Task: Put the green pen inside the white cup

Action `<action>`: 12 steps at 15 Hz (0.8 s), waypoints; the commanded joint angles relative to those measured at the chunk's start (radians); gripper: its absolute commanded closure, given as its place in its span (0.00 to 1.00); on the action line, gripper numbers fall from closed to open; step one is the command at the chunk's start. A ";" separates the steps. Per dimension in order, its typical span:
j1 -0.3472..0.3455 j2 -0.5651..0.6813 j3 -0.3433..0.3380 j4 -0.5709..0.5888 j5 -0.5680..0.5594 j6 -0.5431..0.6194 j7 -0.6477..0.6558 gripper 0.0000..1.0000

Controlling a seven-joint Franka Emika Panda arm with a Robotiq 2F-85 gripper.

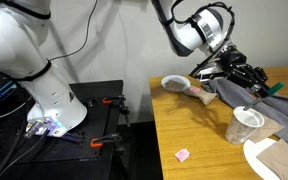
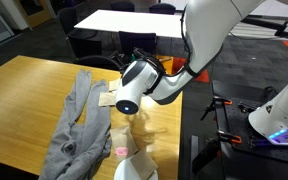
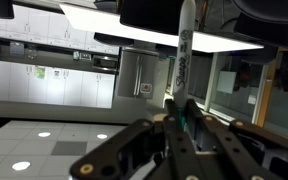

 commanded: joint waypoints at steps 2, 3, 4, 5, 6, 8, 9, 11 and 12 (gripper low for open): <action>0.011 0.026 0.000 0.005 -0.058 -0.096 0.159 0.96; 0.007 0.034 0.004 0.007 -0.064 -0.109 0.182 0.96; 0.004 0.037 0.007 0.005 -0.068 -0.118 0.205 0.96; 0.003 0.045 0.008 0.006 -0.075 -0.127 0.230 0.96; 0.003 0.050 0.009 0.007 -0.082 -0.133 0.246 0.96; 0.003 0.065 0.012 0.011 -0.100 -0.136 0.279 0.96; 0.003 0.071 0.013 0.013 -0.111 -0.135 0.293 0.96; 0.001 0.082 0.019 0.017 -0.129 -0.128 0.307 0.96; 0.000 0.087 0.022 0.018 -0.136 -0.126 0.309 0.96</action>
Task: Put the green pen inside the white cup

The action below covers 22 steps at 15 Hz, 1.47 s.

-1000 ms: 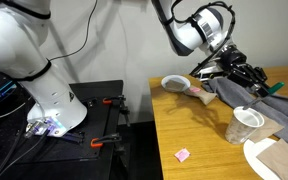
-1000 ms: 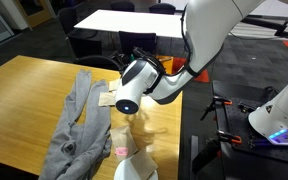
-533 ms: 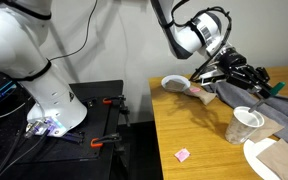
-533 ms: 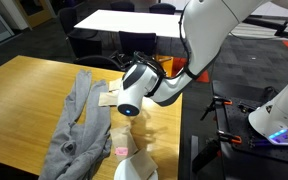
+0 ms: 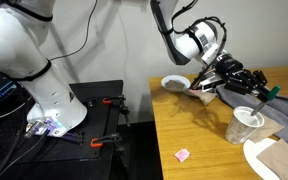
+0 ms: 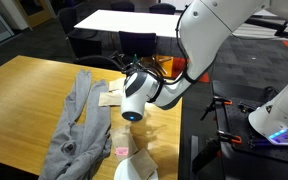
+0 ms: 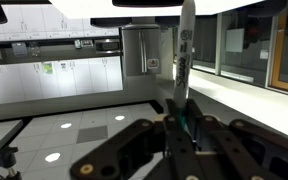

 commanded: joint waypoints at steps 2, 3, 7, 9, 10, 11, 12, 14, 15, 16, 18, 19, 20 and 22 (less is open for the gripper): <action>-0.004 0.033 0.024 0.054 -0.042 -0.021 0.007 0.96; -0.004 0.040 0.026 0.064 -0.049 -0.019 0.007 0.96; -0.002 0.075 0.035 0.095 -0.060 -0.018 0.007 0.96; -0.004 0.091 0.040 0.096 -0.053 -0.016 0.007 0.96; -0.005 0.100 0.042 0.098 -0.049 -0.016 0.007 0.96; -0.005 0.108 0.042 0.095 -0.051 -0.015 0.008 0.96; -0.005 0.118 0.042 0.099 -0.050 -0.016 0.005 0.96; -0.004 0.137 0.042 0.104 -0.050 -0.017 0.001 0.96; -0.004 0.145 0.041 0.108 -0.050 -0.019 -0.001 0.96; -0.003 0.154 0.041 0.112 -0.052 -0.018 -0.002 0.96; -0.002 0.172 0.040 0.126 -0.054 -0.016 -0.005 0.96; -0.001 0.181 0.039 0.132 -0.054 -0.018 -0.009 0.96; 0.000 0.190 0.039 0.140 -0.052 -0.020 -0.014 0.60; 0.001 0.202 0.039 0.152 -0.049 -0.021 -0.020 0.50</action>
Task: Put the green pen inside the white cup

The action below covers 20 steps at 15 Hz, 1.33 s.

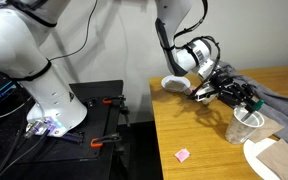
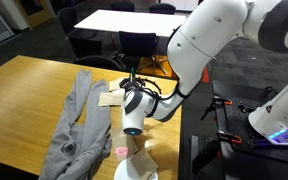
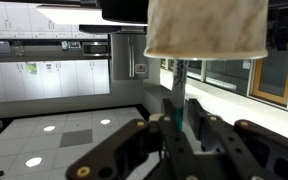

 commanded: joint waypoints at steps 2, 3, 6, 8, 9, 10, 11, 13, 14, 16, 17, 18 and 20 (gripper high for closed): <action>-0.001 0.033 0.006 0.049 -0.003 -0.019 -0.030 0.35; -0.001 0.035 0.006 0.052 -0.001 -0.021 -0.032 0.29; -0.001 0.040 0.005 0.061 0.000 -0.021 -0.034 0.07; -0.001 0.040 0.005 0.063 0.001 -0.021 -0.034 0.00; -0.001 0.039 0.005 0.064 0.003 -0.023 -0.035 0.00; -0.001 0.031 0.006 0.058 0.006 -0.025 -0.036 0.00; -0.002 0.024 0.006 0.052 0.008 -0.026 -0.037 0.00; -0.008 -0.004 0.011 0.029 0.015 -0.018 -0.049 0.00; -0.010 -0.020 0.013 0.018 0.021 -0.018 -0.060 0.00; -0.015 -0.056 0.015 -0.008 0.030 -0.012 -0.076 0.00; -0.018 -0.078 0.017 -0.022 0.039 -0.011 -0.092 0.00; -0.023 -0.099 0.019 -0.035 0.045 -0.003 -0.114 0.00; -0.027 -0.142 0.021 -0.057 0.067 -0.003 -0.158 0.00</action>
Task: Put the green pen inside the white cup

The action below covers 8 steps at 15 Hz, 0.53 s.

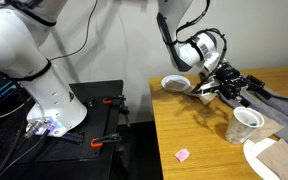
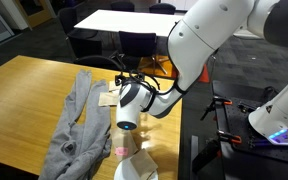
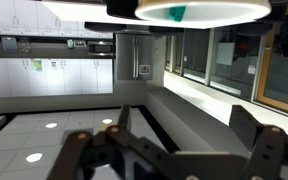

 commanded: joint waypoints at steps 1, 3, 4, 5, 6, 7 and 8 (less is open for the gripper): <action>-0.023 -0.127 0.021 -0.094 0.040 0.003 -0.081 0.00; -0.025 -0.182 0.022 -0.127 0.059 0.002 -0.112 0.00; -0.025 -0.212 0.021 -0.145 0.068 -0.001 -0.127 0.00; -0.025 -0.237 0.021 -0.160 0.074 0.000 -0.136 0.00; -0.023 -0.267 0.022 -0.177 0.080 -0.005 -0.153 0.00; -0.024 -0.291 0.022 -0.190 0.085 -0.004 -0.168 0.00; -0.023 -0.319 0.022 -0.207 0.087 -0.005 -0.180 0.00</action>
